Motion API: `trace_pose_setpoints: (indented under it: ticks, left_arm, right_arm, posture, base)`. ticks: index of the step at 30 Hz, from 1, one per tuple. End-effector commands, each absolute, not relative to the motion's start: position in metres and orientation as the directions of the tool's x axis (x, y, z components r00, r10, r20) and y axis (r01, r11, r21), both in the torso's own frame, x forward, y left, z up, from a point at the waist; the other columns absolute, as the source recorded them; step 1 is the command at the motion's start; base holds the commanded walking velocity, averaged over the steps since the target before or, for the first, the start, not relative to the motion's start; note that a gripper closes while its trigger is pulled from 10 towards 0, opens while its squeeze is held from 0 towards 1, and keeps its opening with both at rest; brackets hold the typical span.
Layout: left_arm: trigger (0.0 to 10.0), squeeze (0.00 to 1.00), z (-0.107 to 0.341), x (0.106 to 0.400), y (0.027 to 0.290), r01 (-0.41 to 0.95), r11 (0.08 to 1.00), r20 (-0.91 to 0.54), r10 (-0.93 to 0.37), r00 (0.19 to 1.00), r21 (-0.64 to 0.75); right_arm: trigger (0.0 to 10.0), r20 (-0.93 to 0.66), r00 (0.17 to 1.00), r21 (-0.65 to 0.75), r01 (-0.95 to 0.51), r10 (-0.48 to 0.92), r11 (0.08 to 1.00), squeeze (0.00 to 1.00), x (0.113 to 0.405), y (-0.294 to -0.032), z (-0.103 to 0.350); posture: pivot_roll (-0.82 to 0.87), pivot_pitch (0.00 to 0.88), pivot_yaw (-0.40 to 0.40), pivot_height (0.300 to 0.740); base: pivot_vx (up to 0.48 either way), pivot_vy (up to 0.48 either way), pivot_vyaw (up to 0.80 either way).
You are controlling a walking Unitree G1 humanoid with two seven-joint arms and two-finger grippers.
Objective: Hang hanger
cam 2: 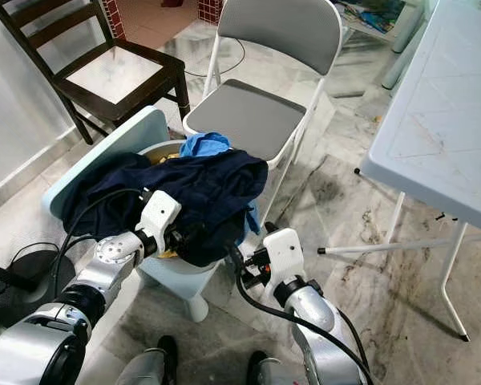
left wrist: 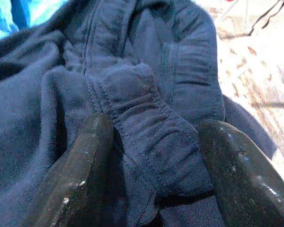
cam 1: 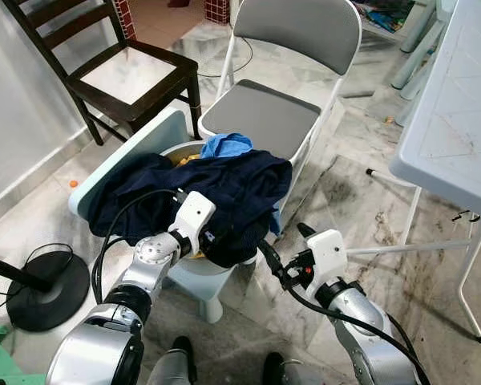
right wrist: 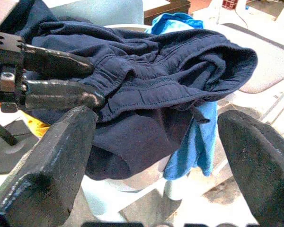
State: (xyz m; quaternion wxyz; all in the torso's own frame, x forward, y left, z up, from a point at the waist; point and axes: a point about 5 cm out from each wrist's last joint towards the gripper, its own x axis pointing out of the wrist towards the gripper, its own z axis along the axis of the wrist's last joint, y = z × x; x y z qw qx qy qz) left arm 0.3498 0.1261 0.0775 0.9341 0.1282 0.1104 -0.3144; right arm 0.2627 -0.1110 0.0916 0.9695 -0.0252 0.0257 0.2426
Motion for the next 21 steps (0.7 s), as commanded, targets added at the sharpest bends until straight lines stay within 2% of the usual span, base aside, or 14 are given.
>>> trace_pose_setpoints:
  ticks: [1,5,6,7,10,11,13,14,21]
  left_arm:
    - [10.0,1.0,0.063,0.344,0.137,0.615,0.77,-0.378,-0.526,0.762,0.169]
    - [10.0,1.0,0.058,0.341,0.141,0.62,0.763,-0.425,-0.507,0.749,0.183]
    - [4.6,1.0,0.056,0.34,0.143,0.628,0.752,-0.447,-0.5,0.742,0.2]
    - [0.0,1.0,0.054,0.339,0.145,0.632,0.745,-0.465,-0.492,0.736,0.213]
    - [0.0,1.0,0.053,0.339,0.146,0.632,0.746,-0.466,-0.492,0.736,0.211]
    - [0.0,0.69,0.053,0.338,0.147,0.633,0.745,-0.467,-0.492,0.735,0.212]
    - [0.0,0.69,0.053,0.338,0.148,0.632,0.745,-0.469,-0.488,0.736,0.215]
    - [0.0,0.0,0.052,0.337,0.149,0.631,0.745,-0.47,-0.488,0.736,0.215]
    - [0.0,0.0,0.047,0.333,0.155,0.616,0.758,-0.47,-0.472,0.745,0.215]
  right_arm:
    - [10.0,-0.077,0.876,-0.044,-0.479,0.475,0.877,0.0,0.259,-0.111,0.09]
    - [10.0,-0.079,0.874,-0.045,-0.484,0.479,0.874,0.0,0.259,-0.11,0.09]
    - [10.0,-0.082,0.872,-0.048,-0.487,0.482,0.872,0.0,0.258,-0.111,0.09]
    - [10.0,-0.087,0.87,-0.049,-0.49,0.485,0.87,0.0,0.258,-0.111,0.089]
    - [10.0,-0.089,0.87,-0.049,-0.491,0.485,0.87,0.0,0.257,-0.111,0.089]
    - [10.0,-0.09,0.869,-0.049,-0.491,0.486,0.87,0.0,0.257,-0.111,0.088]
    - [10.0,-0.092,0.869,-0.049,-0.492,0.486,0.869,0.0,0.257,-0.111,0.088]
    - [10.0,-0.093,0.868,-0.049,-0.493,0.487,0.869,0.0,0.257,-0.111,0.088]
    - [10.0,-0.099,0.865,-0.053,-0.498,0.491,0.866,0.0,0.256,-0.11,0.087]
  posture:
    - [0.02,0.279,-0.046,0.74]
    - [0.02,0.279,-0.047,0.74]
    - [0.02,0.279,-0.047,0.74]
    - [0.02,0.277,-0.046,0.74]
    - [0.01,0.277,-0.046,0.74]
    - [0.01,0.277,-0.046,0.74]
    - [0.01,0.277,-0.046,0.74]
    - [0.02,0.278,-0.046,0.74]
    - [0.02,0.278,-0.049,0.74]
  base:
    - [0.0,0.0,0.0]
    - [0.0,0.0,0.0]
    - [0.0,0.0,0.0]
    - [0.0,0.0,0.0]
    - [0.0,0.0,0.0]
    - [0.0,0.0,0.0]
    - [0.0,0.0,0.0]
    - [0.0,0.0,0.0]
    - [0.0,0.0,0.0]
